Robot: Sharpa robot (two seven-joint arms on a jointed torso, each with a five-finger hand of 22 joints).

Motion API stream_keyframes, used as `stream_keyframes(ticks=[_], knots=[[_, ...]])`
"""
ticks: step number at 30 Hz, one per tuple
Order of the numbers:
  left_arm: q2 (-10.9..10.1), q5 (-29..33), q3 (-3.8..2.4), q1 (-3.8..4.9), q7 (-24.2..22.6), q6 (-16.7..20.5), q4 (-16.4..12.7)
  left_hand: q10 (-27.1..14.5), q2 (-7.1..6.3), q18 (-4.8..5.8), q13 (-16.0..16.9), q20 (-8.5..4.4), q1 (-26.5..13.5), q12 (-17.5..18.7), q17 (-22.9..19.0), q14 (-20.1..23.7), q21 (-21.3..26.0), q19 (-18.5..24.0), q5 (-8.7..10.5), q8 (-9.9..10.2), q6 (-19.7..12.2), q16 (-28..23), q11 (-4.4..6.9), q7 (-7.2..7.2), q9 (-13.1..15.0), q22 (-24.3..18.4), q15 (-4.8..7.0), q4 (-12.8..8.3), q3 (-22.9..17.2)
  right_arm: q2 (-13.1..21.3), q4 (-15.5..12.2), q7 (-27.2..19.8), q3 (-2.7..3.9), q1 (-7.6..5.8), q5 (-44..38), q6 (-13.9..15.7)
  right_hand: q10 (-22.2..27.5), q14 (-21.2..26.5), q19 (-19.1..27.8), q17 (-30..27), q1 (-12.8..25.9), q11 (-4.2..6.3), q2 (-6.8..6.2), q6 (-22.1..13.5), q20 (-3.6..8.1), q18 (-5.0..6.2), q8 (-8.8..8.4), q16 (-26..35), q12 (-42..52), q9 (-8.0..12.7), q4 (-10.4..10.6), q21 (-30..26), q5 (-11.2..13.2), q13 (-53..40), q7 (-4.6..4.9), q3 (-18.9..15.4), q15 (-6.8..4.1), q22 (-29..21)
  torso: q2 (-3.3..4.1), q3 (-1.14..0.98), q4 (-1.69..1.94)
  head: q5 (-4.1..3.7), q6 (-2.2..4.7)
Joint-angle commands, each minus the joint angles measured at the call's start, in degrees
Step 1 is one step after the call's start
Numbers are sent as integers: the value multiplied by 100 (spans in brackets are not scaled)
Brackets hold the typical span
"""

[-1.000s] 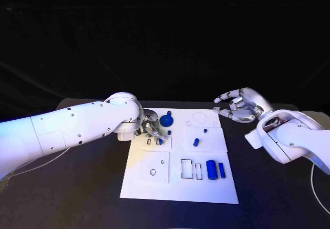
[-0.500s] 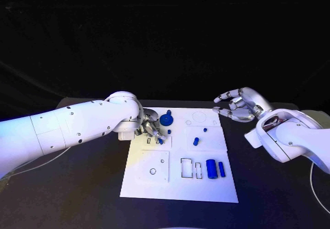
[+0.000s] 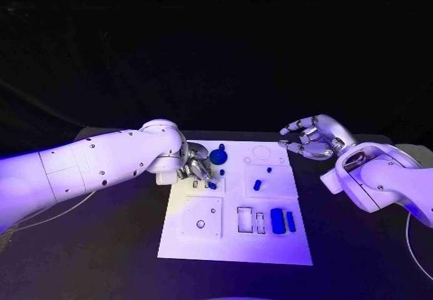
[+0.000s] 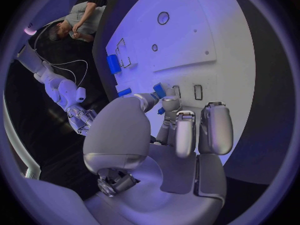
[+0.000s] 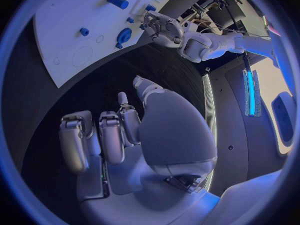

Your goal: Assemble the parts on the task board

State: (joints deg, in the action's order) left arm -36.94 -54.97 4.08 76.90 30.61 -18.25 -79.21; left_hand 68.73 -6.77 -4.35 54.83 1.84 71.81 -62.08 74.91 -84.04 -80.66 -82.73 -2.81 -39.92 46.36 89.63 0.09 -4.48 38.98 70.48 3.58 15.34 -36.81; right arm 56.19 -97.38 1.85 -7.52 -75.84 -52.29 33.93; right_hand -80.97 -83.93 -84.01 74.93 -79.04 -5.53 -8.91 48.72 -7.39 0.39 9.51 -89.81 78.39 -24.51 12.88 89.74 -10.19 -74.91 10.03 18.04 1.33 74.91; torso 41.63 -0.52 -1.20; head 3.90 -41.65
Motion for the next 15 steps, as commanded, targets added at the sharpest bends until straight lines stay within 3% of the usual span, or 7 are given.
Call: stream_keyframes(ticks=[1, 9, 15], knots=[[-2, 348, -9, 6, -8, 11, -19, 39, -88, 55, -4, -11, -108, -24, 1509, -596, -35, 14, -5, -27, -47, 37, -17, 4, 468, 12, -4, -976, -1035, -5, 3, -4, -1, 8, -45, -74, 23, -590, -599, 1445, 11, 39, -22, 44, 37, -39, 39, 12, -9, -7, 10, 26, -30, -569, 3, 49, -37, 1509, 6, 0, -3, -3, 4], [-52, 435, -31, 6, -33, 109, -87, 65, -132, 58, 15, -8, -129, -41, 1509, -596, -45, 9, -9, -53, -52, 37, -18, -1, 535, 33, -5, -1109, -1163, 0, 6, -14, -1, 14, -40, -64, 22, -589, -599, 1442, 17, 39, -20, 47, 38, -39, 42, 13, -8, -7, 15, 26, -36, -570, 3, 52, -37, 1509, 3, -2, -1, 8, 6], [-145, 172, -42, 5, -70, 256, -221, 98, -212, 61, 32, -6, -134, -61, 1509, -596, -55, 4, -14, -72, -37, 37, -18, -4, 585, 53, -5, -1218, -1242, 13, 5, -24, -1, 19, -31, -53, 20, -588, -599, 1439, 33, 40, -16, 50, 39, -39, 47, 15, -6, -7, 29, 26, -46, -571, 2, 57, -38, 1509, -3, -3, 1, 11, 8]])
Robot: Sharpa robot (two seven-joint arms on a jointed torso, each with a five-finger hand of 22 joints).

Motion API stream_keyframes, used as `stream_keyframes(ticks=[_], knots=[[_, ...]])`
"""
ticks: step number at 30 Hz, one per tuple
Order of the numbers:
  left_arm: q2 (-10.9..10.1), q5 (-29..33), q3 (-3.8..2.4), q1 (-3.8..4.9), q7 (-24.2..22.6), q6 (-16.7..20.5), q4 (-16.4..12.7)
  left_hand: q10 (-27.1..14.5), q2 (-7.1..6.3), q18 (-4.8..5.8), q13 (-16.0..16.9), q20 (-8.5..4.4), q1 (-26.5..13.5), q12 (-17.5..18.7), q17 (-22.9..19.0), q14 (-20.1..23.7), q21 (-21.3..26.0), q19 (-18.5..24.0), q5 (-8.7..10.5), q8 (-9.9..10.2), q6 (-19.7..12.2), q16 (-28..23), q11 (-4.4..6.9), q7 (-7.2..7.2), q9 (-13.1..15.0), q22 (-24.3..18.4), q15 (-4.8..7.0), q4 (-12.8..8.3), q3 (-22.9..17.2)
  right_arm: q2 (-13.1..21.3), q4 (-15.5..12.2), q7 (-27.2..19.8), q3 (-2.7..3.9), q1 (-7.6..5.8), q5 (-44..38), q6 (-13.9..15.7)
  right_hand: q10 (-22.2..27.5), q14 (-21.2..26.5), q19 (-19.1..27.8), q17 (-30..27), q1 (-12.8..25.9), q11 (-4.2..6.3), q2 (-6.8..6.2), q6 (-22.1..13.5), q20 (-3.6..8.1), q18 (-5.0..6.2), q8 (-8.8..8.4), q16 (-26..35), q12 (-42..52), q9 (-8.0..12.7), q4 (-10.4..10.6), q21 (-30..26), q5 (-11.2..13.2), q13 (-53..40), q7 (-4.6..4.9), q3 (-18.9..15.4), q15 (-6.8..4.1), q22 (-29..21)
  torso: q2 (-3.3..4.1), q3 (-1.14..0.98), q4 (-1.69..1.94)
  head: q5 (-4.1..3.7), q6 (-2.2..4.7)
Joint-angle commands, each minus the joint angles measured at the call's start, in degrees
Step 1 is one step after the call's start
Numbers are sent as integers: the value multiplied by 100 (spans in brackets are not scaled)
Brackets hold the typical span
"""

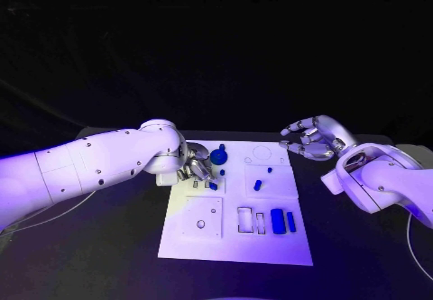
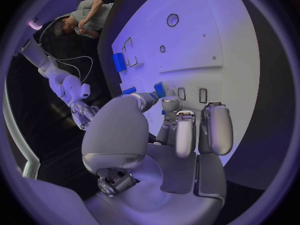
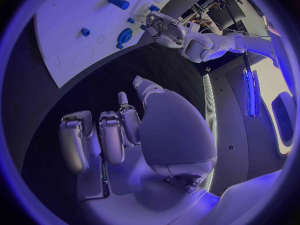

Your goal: Assemble the parts on the task board

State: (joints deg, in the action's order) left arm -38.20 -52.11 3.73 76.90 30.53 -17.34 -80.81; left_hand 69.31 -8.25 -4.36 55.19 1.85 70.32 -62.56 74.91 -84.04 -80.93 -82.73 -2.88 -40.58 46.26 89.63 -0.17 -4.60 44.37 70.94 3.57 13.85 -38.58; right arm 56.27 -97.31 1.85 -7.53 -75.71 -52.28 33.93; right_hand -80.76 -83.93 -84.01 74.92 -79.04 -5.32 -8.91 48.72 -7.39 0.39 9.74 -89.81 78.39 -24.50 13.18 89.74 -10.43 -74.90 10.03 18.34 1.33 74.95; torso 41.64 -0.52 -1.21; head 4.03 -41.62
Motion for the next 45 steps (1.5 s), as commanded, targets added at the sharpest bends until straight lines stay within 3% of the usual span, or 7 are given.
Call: stream_keyframes(ticks=[1, 18, 45], knots=[[-35, -200, -8, 4, -69, 200, -86, 41, -75, 61, -6, -6, 16, -11, 1509, -596, -30, 3, -6, -7, -26, 37, 8, 7, 50, 9, -5, -1078, -1070, 6, -2, -26, 0, 6, -32, -51, -1, -588, -599, 1440, 33, 19, -16, 50, 39, -39, 25, 15, -6, -7, -1, 26, -22, -571, 2, 26, -38, 1505, -5, -2, 3, -3, 15], [-98, -1708, -10, -9, -198, 489, -201, 167, -182, 80, 108, -6, 30, -115, 1509, -596, -82, -36, -10, -15, 41, 37, 16, 13, 92, 114, -1, -1153, -1146, 19, -12, -53, -1, 14, -16, -28, -2, -587, -599, 1438, 54, 20, -9, 53, 41, -39, 31, 16, -6, -7, 17, 26, -32, -570, 1, 33, -39, 1505, -1, 6, 4, 20, 19], [-44, -1571, 43, -30, -114, 182, -166, 244, -207, 79, 172, -10, 1, -172, 1509, -596, -85, -34, -63, -4, 107, 37, 25, 22, 109, 114, 6, -1151, -1242, 14, -11, -54, -1, 21, -12, -30, -3, -587, -599, 1436, 71, 24, -7, 58, 44, -39, 41, 17, -7, -7, 33, 26, -38, -567, -3, 44, -42, 1505, 7, 3, -4, 24, -41]])
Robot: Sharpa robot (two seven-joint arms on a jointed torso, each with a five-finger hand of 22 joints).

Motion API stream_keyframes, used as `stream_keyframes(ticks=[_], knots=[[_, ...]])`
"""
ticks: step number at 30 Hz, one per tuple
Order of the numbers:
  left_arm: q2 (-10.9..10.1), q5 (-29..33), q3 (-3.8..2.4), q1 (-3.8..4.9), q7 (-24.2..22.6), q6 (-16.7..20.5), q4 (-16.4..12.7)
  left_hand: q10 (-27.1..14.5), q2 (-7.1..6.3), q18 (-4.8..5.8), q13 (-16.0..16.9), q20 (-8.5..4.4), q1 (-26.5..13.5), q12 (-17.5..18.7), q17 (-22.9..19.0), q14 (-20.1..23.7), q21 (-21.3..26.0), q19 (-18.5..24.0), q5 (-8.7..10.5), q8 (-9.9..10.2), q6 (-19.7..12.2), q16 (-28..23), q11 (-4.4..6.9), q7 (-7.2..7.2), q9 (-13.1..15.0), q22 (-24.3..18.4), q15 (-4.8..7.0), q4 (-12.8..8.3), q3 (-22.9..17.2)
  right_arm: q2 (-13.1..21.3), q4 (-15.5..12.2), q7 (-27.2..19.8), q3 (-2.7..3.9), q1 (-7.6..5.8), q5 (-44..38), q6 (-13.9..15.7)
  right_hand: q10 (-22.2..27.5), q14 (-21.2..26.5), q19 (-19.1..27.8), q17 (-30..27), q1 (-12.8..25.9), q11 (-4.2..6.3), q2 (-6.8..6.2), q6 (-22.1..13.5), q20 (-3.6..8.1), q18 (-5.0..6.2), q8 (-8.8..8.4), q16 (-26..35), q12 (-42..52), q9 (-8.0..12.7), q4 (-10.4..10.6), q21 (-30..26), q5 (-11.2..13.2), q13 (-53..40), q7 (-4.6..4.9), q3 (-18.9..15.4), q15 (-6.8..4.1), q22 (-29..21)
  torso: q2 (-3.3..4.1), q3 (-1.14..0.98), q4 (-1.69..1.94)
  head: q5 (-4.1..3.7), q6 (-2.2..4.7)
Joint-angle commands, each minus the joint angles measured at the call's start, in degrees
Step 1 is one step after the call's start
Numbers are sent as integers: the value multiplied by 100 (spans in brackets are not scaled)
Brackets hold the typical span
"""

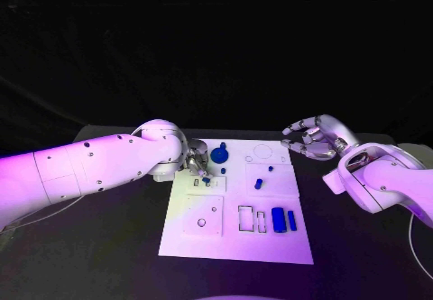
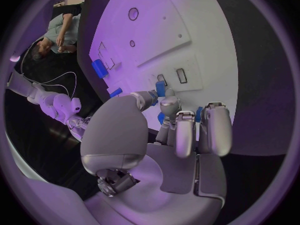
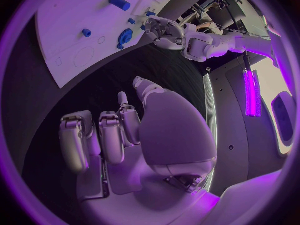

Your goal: Assemble the parts on the task board

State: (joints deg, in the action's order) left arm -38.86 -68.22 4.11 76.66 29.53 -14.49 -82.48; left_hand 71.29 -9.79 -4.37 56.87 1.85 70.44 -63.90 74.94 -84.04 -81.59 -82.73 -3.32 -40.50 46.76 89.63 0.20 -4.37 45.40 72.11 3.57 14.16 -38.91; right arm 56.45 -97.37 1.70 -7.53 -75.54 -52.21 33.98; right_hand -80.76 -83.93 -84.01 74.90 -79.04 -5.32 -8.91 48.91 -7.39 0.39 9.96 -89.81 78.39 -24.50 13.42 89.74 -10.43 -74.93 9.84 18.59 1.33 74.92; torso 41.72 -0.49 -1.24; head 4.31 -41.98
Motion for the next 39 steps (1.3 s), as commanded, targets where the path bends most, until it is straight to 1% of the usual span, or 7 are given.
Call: stream_keyframes(ticks=[1, 13, 16, 19, 22, 26, 39], knots=[[27, 42, 8, -9, -12, -99, 4, 51, -53, 79, 9, -11, -14, -42, 1506, -596, -18, -34, -23, -10, 59, 37, -12, -1, 7, -6, 8, -1182, -1214, -4, -5, -39, 0, 4, -19, -36, -3, -587, -599, 1438, 71, 24, -7, 39, 44, -39, 19, 17, -7, -7, 9, 26, -39, -564, 17, 20, -42, 1508, 0, 0, -3, -5, -11], [30, 56, 33, -25, 5, -195, -2, 92, -85, 79, 42, -15, -61, -70, 1506, -596, -22, -35, -118, 2, 97, 37, -3, 8, 27, 0, 15, -1185, -1279, -16, 6, -35, 0, 7, -19, -50, -3, -587, -599, 1438, 71, 24, -7, 39, 44, -39, 19, 17, -7, -7, 9, 26, -39, -564, 17, 20, -42, 1508, -3, -6, 1, -3, -34], [24, 57, 37, -25, 11, -244, -6, 109, -114, 78, 46, -20, -98, -73, 1506, -596, -21, -32, -222, 13, 123, 37, 3, 14, 46, -2, 21, -1195, -1314, -20, 8, -34, 0, 10, -19, -55, -3, -587, -599, 1438, 71, 24, -7, 39, 44, -39, 19, 17, -7, -7, 9, 26, -39, -564, 17, 20, -42, 1508, -3, -4, -2, -1, -36], [17, 57, 39, -26, 14, -276, -7, 116, -122, 78, 49, -22, -111, -75, 1506, -596, -21, -32, -263, 16, 131, 37, 5, 16, 54, -1, 23, -1197, -1324, -21, 10, -34, 0, 11, -19, -56, -3, -587, -599, 1438, 71, 24, -7, 39, 44, -39, 19, 17, -7, -7, 9, 26, -39, -564, 17, 20, -42, 1508, -4, -5, -4, 0, -47], [11, 57, 40, -26, 17, -306, -9, 137, -146, 79, 62, -27, -148, -84, 1506, -596, -24, -33, -408, 25, 157, 37, 12, 23, 79, 5, 29, -1211, -1344, -22, 11, -32, 0, 12, -19, -58, -3, -587, -599, 1438, 71, 24, -7, 39, 44, -39, 19, 17, -7, -7, 9, 26, -39, -564, 17, 20, -42, 1508, -3, -6, -3, -1, -52], [6, 59, 41, -26, 20, -332, -13, 161, -160, 80, 90, -30, -174, -105, 1506, -596, -27, -35, -514, 31, 177, 37, 17, 28, 99, 12, 33, -1221, -1352, -26, 15, -31, 0, 14, -19, -62, -3, -587, -599, 1438, 71, 24, -7, 39, 44, -39, 19, 17, -7, -7, 9, 26, -39, -564, 17, 20, -42, 1508, -3, -4, -1, -2, -56], [4, 91, 42, -25, 31, -286, -30, 197, -149, 84, 129, -33, -219, -137, 1506, -596, -36, -42, -618, 34, 204, 37, 23, 36, 121, 33, 38, -1210, -1360, -31, 17, -32, 0, 21, -19, -60, -6, -587, -599, 1439, 72, 28, -13, 40, 47, -39, 28, 17, -4, -6, 11, 26, -38, -565, 13, 36, -46, 1508, 4, -9, -2, 1, -73]])
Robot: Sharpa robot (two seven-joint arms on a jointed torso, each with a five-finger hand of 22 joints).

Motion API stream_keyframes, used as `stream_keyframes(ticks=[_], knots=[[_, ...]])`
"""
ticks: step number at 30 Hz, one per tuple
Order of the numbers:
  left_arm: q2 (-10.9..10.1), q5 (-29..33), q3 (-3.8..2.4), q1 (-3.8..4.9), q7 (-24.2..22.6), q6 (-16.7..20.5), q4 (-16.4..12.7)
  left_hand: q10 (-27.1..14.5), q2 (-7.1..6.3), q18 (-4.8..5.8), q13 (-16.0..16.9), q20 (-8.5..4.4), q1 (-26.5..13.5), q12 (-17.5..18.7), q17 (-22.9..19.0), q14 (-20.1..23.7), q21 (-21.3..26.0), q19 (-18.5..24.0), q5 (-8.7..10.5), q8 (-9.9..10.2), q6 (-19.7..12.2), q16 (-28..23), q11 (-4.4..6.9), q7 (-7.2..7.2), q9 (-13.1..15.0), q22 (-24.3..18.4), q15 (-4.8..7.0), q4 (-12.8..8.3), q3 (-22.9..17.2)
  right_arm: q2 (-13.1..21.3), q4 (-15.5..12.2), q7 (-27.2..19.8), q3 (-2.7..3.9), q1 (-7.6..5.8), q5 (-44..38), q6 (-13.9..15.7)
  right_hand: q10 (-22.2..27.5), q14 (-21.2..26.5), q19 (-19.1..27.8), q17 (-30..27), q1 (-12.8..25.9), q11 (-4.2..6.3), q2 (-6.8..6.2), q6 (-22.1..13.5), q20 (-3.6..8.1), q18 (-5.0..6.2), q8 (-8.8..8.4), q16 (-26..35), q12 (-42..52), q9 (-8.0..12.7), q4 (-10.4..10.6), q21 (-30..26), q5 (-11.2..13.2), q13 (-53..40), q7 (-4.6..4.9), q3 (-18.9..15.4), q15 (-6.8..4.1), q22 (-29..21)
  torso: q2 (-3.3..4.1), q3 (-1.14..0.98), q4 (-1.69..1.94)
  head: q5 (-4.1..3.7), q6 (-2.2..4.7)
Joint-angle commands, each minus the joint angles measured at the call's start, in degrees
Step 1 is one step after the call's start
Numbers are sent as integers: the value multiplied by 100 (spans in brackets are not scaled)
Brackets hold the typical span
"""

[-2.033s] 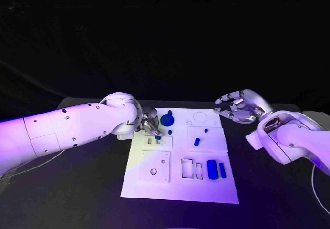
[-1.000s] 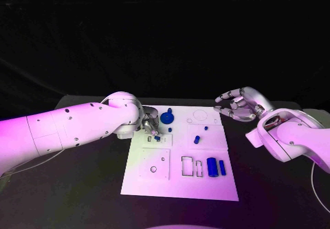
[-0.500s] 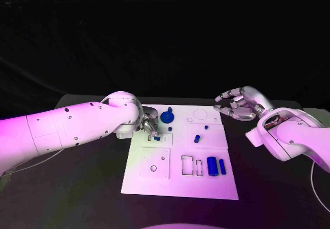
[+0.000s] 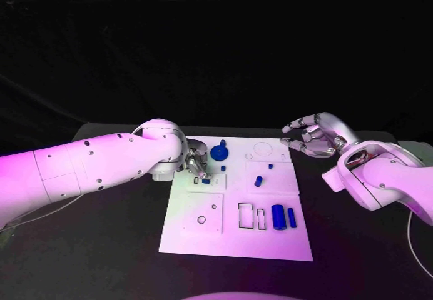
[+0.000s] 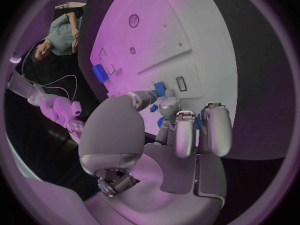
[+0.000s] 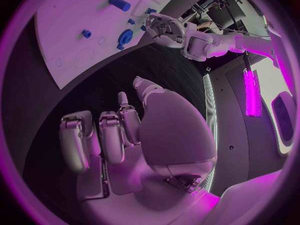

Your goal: Assemble the parts on the task board

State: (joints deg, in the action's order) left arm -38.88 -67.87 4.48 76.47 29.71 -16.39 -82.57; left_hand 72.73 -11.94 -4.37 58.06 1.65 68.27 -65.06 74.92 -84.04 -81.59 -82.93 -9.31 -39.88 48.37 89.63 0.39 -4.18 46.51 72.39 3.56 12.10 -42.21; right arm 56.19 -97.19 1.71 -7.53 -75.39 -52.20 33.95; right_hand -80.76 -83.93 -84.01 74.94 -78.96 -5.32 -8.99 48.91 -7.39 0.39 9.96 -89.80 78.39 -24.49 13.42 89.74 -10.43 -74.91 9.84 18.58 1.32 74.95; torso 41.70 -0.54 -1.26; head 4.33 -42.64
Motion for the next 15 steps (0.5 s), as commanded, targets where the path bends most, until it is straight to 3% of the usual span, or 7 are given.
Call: stream_keyframes(ticks=[1, 15], knots=[[6, 60, 5, -5, 13, -93, -20, 54, 67, 82, 9, -13, -8, -20, 1508, -596, -31, -17, -30, -28, 46, 37, 5, 19, 13, -6, 39, -1004, -1031, -5, -1, -33, 0, 6, -21, -57, -6, -587, -599, 1435, 64, 28, -5, 40, 47, -39, 29, 17, -4, -7, 11, 26, -38, -567, 13, 36, -46, 1505, 3, -3, 1, 0, -12], [108, 132, 24, -6, 20, -58, 59, 151, 62, 85, 137, -26, -145, -128, 1508, -596, -40, -24, -172, -56, 116, 37, 34, 59, 80, 15, 61, -984, -1026, 1, -12, -38, 1, 9, -22, -56, -6, -587, -599, 1435, 64, 28, -5, 40, 47, -39, 29, 17, -4, -7, 11, 26, -38, -567, 13, 36, -46, 1505, 1, 2, -9, -11, -25]])
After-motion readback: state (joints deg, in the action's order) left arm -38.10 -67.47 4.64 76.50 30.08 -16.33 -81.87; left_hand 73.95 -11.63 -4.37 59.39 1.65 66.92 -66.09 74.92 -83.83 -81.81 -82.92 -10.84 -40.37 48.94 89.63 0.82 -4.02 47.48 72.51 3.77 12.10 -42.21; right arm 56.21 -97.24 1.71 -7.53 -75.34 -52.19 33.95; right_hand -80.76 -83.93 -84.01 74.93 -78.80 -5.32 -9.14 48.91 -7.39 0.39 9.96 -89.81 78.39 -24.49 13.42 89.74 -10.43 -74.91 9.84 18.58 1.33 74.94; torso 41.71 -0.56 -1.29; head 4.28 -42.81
